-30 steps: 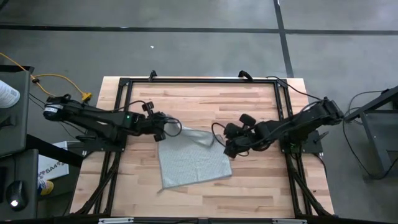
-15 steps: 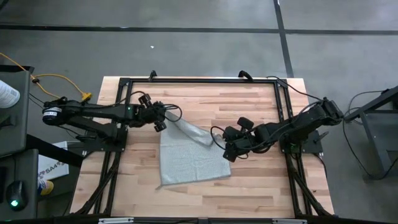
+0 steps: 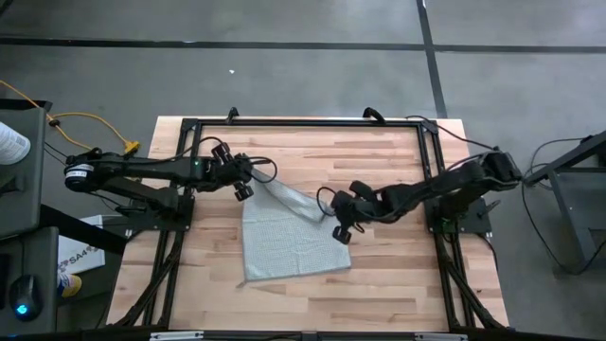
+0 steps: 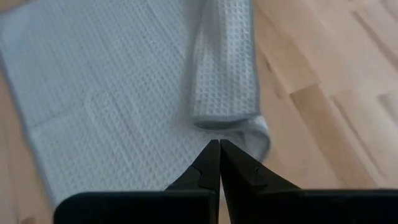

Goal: Fold microfiber towels
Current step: Fold the gray towel

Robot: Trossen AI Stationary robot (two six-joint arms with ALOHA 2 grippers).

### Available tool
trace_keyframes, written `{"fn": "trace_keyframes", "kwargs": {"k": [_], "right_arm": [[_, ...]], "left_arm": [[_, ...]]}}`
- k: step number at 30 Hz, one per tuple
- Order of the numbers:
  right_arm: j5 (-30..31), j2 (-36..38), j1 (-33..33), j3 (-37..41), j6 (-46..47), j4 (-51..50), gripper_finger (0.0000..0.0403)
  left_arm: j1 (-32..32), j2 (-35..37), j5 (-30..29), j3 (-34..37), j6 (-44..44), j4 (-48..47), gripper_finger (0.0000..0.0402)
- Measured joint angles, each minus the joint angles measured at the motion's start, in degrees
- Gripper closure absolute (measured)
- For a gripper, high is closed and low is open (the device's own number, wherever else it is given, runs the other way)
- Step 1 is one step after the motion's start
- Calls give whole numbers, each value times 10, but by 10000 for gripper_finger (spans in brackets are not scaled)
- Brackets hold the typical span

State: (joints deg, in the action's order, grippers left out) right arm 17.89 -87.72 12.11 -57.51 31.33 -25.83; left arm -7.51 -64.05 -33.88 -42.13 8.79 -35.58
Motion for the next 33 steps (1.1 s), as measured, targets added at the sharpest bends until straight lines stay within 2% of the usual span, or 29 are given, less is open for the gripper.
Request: {"fn": "trace_keyframes", "kwargs": {"k": [8, 13, 17, 24, 26, 33], "right_arm": [[-53, 0, -69, 82, -14, 135, 401], [-136, 0, -115, 112, -24, 208, 391], [-154, -9, -137, 117, -31, 228, 361], [-183, -35, -155, 119, -29, 238, 285], [-182, -53, -155, 114, -29, 271, 268], [-193, -75, -158, 117, -24, 279, 238]], "left_arm": [[0, 0, 3, 0, 0, 1, 401], [0, 0, 17, 0, 0, 8, 401], [0, 0, 22, 0, 0, 16, 401], [0, 0, 23, 0, 0, 15, 401], [0, 0, 23, 0, 0, 15, 401], [0, 0, 32, 0, 0, 15, 401]]}}
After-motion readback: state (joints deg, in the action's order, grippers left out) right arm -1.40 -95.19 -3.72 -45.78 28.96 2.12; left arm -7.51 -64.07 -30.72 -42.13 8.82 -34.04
